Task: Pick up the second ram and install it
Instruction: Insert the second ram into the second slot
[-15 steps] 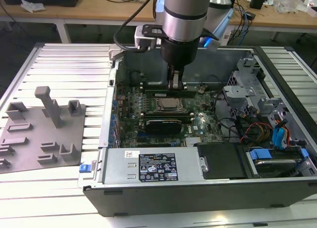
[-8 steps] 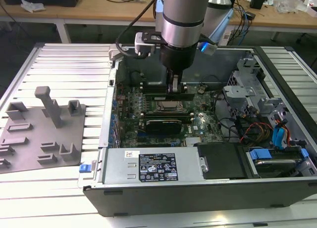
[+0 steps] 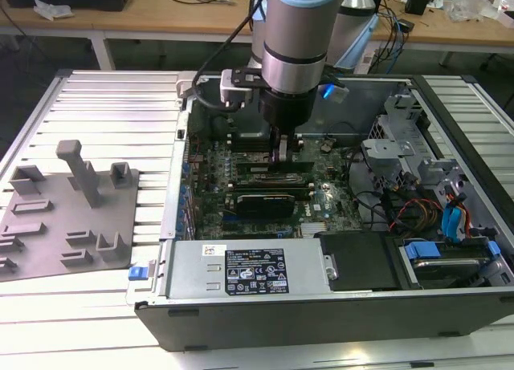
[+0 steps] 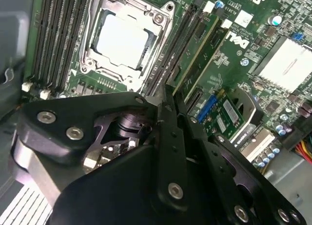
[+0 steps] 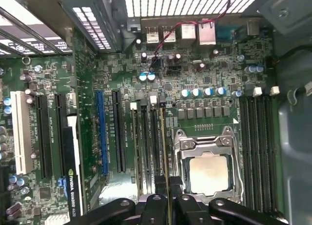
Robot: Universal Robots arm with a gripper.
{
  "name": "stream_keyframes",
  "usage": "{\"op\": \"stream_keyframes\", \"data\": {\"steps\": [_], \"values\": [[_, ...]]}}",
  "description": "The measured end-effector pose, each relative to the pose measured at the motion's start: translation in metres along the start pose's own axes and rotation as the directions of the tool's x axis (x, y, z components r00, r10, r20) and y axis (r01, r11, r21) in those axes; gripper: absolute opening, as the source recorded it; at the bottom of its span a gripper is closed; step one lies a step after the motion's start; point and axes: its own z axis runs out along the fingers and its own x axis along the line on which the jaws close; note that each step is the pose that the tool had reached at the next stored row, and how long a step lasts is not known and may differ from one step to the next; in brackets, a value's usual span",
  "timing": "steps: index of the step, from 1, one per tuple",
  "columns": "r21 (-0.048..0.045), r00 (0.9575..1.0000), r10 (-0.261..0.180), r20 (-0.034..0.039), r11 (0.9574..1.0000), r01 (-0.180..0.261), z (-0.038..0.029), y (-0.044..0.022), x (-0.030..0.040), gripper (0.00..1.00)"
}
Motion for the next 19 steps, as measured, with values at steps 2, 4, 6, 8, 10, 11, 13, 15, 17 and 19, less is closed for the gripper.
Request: {"op": "stream_keyframes", "data": {"steps": [2,4,6,8,10,11,13,15,17,19], "values": [[0.0,1.0,0.0,0.0002,1.0,0.0,0.0078,-0.0004,0.0003,0.14],[0.0,1.0,0.001,0.0001,1.0,-0.001,0.0147,-0.0004,0.0008,0.14],[0.0008,1.0,0.006,-0.006,1.0,-0.006,0.0192,-0.0005,0.0011,0.14],[0.0013,0.9999,0.01,-0.0105,0.9999,-0.01,0.0206,-0.0006,0.0012,0.14],[0.0021,0.9996,0.025,-0.0106,0.9997,-0.025,0.0251,-0.0004,0.0014,0.14],[0.0022,0.9996,0.028,-0.0107,0.9996,-0.028,0.0257,-0.0004,0.0015,0.14],[0.0022,0.9996,0.028,-0.0107,0.9996,-0.028,0.0264,0.0015,0.0018,0.14],[0.0023,0.9996,0.028,-0.0104,0.9996,-0.028,0.027,0.0024,0.0024,0.14],[0.0022,0.9996,0.028,-0.0106,0.9996,-0.028,0.0284,0.0024,0.0031,0.14],[0.0022,0.9996,0.028,-0.0106,0.9996,-0.028,0.0301,0.0023,0.0032,0.14]]}}
